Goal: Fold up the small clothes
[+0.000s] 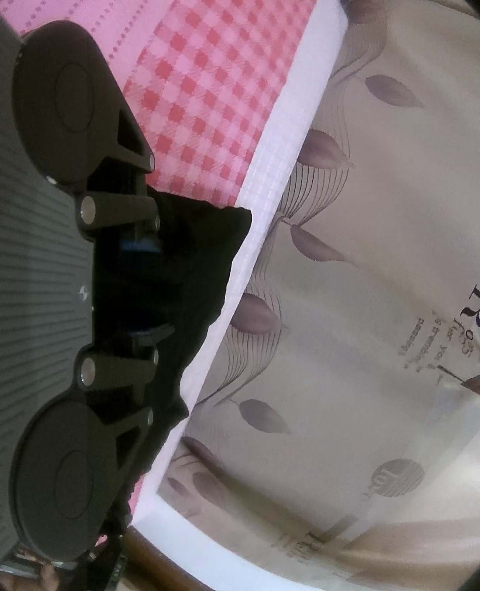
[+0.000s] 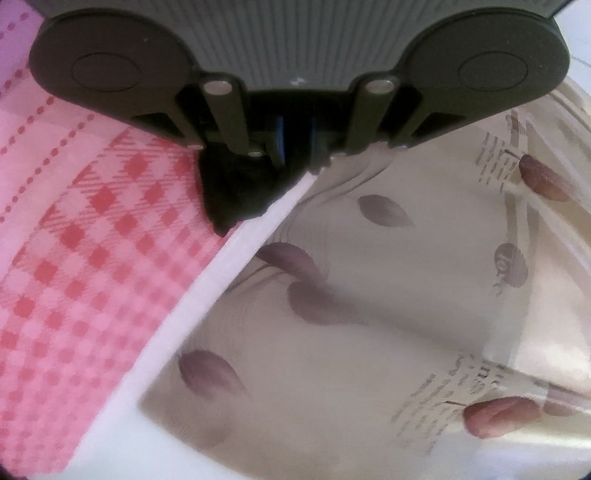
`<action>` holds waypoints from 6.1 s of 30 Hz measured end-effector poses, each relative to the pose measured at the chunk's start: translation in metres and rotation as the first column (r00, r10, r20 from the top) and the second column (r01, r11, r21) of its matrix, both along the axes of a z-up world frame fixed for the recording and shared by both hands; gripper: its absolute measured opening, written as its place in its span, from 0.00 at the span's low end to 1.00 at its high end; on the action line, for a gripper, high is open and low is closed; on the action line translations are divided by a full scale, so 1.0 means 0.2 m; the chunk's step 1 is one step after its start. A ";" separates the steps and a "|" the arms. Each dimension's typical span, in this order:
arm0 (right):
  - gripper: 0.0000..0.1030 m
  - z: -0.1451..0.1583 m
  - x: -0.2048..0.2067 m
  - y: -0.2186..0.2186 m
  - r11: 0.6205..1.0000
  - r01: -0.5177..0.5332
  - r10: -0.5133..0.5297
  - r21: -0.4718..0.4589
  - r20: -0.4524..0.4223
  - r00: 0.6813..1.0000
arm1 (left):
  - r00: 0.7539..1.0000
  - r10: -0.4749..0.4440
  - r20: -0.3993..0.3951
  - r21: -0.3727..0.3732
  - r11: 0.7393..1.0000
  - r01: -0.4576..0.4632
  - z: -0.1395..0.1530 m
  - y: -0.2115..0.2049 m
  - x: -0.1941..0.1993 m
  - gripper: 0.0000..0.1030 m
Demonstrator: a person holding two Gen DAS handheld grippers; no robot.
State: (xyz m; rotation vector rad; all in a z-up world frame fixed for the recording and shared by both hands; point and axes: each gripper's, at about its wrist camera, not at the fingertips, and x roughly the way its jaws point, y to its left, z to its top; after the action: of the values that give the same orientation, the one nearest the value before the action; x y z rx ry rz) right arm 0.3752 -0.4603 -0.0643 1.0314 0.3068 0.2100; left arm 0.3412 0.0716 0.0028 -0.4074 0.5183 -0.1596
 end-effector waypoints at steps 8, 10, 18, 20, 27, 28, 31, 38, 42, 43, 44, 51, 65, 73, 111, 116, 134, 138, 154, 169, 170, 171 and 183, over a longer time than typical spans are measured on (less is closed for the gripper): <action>0.18 -0.01 0.02 -0.02 0.999 0.028 -0.027 0.045 -0.004 1.000 | 0.998 0.050 0.039 -0.211 0.977 -0.041 0.06 0.06 0.02 0.99; 0.32 -0.01 -0.03 -0.05 0.991 0.053 -0.061 0.120 0.060 0.996 | 0.993 0.080 0.084 -0.285 0.957 -0.053 0.10 0.11 0.02 1.00; 0.43 0.18 -0.26 0.05 0.984 -0.132 0.155 -0.120 0.214 0.964 | 0.994 0.029 0.109 -0.190 0.982 -0.008 0.24 0.22 -0.09 1.00; 0.43 0.25 -0.31 0.22 0.906 -0.204 0.273 -0.371 0.145 0.951 | 0.994 -0.069 0.087 -0.110 0.991 0.079 0.23 0.19 -0.17 0.99; 0.24 0.24 -0.21 0.66 0.657 -0.357 0.401 -0.664 -0.093 0.912 | 0.944 -0.301 -0.134 -0.055 0.953 0.297 0.00 -0.01 -0.25 0.93; 0.24 0.24 -0.18 0.69 0.641 -0.368 0.406 -0.674 -0.109 0.907 | 0.940 -0.310 -0.143 -0.063 0.951 0.304 -0.02 -0.03 -0.23 0.93; 0.24 0.25 -0.09 0.76 0.622 -0.373 0.388 -0.688 -0.143 0.910 | 0.942 -0.311 -0.128 -0.033 0.950 0.310 -0.02 -0.08 -0.14 0.95; 0.24 0.33 0.20 0.76 0.616 -0.311 0.291 -0.724 -0.159 0.944 | 0.972 -0.219 -0.081 0.045 0.974 0.223 0.06 -0.10 0.22 0.96; 0.24 0.39 0.31 0.58 0.772 -0.124 0.131 -0.623 -0.034 0.991 | 0.998 -0.060 -0.027 0.029 0.998 0.061 0.09 -0.03 0.38 0.96; 0.24 0.39 0.30 0.52 0.822 -0.087 0.108 -0.563 0.004 0.994 | 0.999 -0.030 -0.012 0.001 1.000 0.030 0.11 0.00 0.39 0.96; 0.24 0.40 0.27 0.47 0.862 -0.045 0.075 -0.504 0.039 0.996 | 1.000 -0.012 0.004 -0.035 0.999 0.012 0.13 0.03 0.39 0.96; 0.24 0.35 -0.02 0.42 0.850 -0.086 0.159 -0.519 0.097 0.982 | 0.988 0.060 0.141 -0.131 0.991 -0.041 0.21 0.25 0.21 1.00; 0.23 0.36 0.34 1.02 0.445 -0.396 0.391 -0.803 -0.223 0.893 | 1.000 0.017 -0.024 0.058 0.998 -0.016 -0.15 0.13 -0.14 0.95; 0.25 0.58 0.37 0.73 0.817 -0.123 0.185 -0.563 0.055 0.981 | 0.998 0.066 -0.023 0.028 0.997 -0.065 -0.15 0.17 -0.22 0.95; 0.27 0.22 -0.42 0.82 0.493 -0.063 -0.025 -0.868 -0.087 0.996 | 0.993 0.109 0.034 0.362 0.925 -0.114 0.04 -0.03 -0.19 1.00; 0.31 0.21 -0.41 0.81 0.503 -0.073 -0.017 -0.861 -0.095 0.995 | 0.994 0.101 0.042 0.431 0.896 -0.110 0.07 -0.10 -0.14 1.00; 1.00 0.19 -0.35 0.82 0.532 -0.202 0.143 -0.823 -0.147 0.979 | 0.997 0.066 0.044 0.549 0.832 -0.079 0.03 -0.23 0.00 1.00; 1.00 0.18 -0.37 0.77 0.590 -0.202 0.175 -0.782 -0.120 0.977 | 1.000 -0.016 0.023 0.538 0.843 0.001 0.03 -0.20 0.04 1.00; 1.00 0.18 -0.38 0.76 0.606 -0.196 0.181 -0.771 -0.106 0.978 | 0.890 -0.391 -0.236 0.137 0.893 0.429 -0.07 0.19 0.45 0.54; 1.00 0.18 -0.40 0.76 0.613 -0.174 0.172 -0.771 -0.085 0.981 | 0.882 -0.447 -0.147 0.064 0.886 0.459 -0.12 0.22 0.58 0.44; 1.00 0.19 -0.41 0.75 0.620 -0.168 0.170 -0.767 -0.078 0.982 | 0.889 -0.435 -0.142 0.010 0.898 0.440 -0.14 0.25 0.59 0.33; 1.00 0.19 -0.41 0.75 0.627 -0.164 0.169 -0.761 -0.072 0.983 | 0.898 -0.418 -0.135 -0.047 0.908 0.416 -0.17 0.28 0.59 0.31; 1.00 0.20 -0.45 0.65 0.706 -0.113 0.151 -0.699 -0.006 0.988 | 0.935 -0.328 -0.136 -0.073 0.944 0.321 0.20 -0.16 0.40 0.18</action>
State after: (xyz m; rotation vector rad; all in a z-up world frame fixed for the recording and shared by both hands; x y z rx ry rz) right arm 0.2858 -0.3300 -0.0242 0.2394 0.3744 0.2242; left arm 0.4218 0.0391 0.0424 -0.3809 0.7272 -0.4657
